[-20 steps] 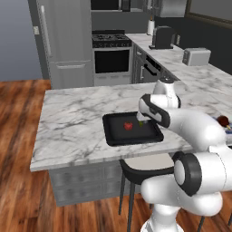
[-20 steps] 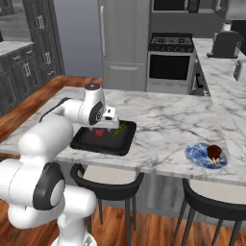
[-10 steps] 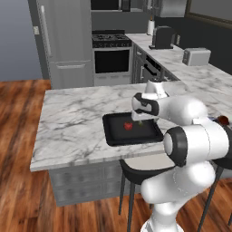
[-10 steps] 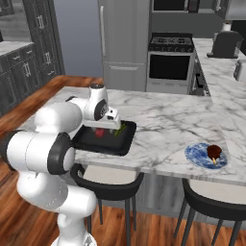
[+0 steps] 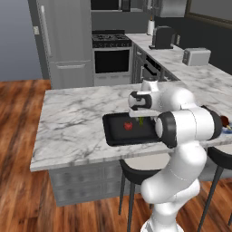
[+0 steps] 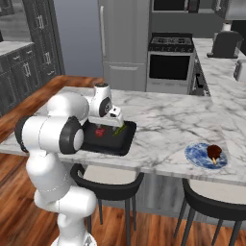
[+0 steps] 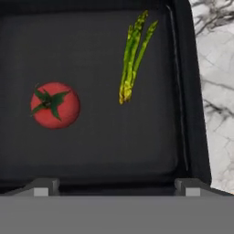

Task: Create a steak meal by picking up the steak and asparagus from the tray and placing them on the plate. Leave the tomato on the tray.

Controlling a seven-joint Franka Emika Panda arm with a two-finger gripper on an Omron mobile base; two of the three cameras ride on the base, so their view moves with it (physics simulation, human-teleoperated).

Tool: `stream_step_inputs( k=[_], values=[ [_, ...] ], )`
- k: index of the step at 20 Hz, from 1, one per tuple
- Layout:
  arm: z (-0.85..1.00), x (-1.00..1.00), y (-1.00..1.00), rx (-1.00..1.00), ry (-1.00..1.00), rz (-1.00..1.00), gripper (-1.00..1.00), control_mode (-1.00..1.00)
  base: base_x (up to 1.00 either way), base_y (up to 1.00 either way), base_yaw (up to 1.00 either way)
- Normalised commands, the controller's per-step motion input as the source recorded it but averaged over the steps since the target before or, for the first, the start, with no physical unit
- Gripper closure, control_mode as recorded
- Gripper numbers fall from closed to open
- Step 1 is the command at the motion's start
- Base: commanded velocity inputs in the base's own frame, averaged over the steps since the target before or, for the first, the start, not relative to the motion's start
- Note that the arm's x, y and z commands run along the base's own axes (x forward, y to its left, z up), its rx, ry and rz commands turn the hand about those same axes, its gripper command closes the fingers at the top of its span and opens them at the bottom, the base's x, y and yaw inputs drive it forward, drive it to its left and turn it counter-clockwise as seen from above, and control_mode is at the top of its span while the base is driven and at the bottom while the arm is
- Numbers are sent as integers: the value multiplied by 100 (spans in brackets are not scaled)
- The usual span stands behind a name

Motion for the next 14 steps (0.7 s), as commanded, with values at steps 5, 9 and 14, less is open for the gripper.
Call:
stream_step_inputs(
  k=[5, 9, 14],
  values=[
    [-38, 30, -15, 0, -1, -6, -100, -100, 0, 0, 0],
    [-34, 32, -10, 0, -3, -4, -100, -100, 0, 0, 0],
    [-26, 42, 0, 0, -2, -1, -100, -100, 0, 0, 0]
  ],
)
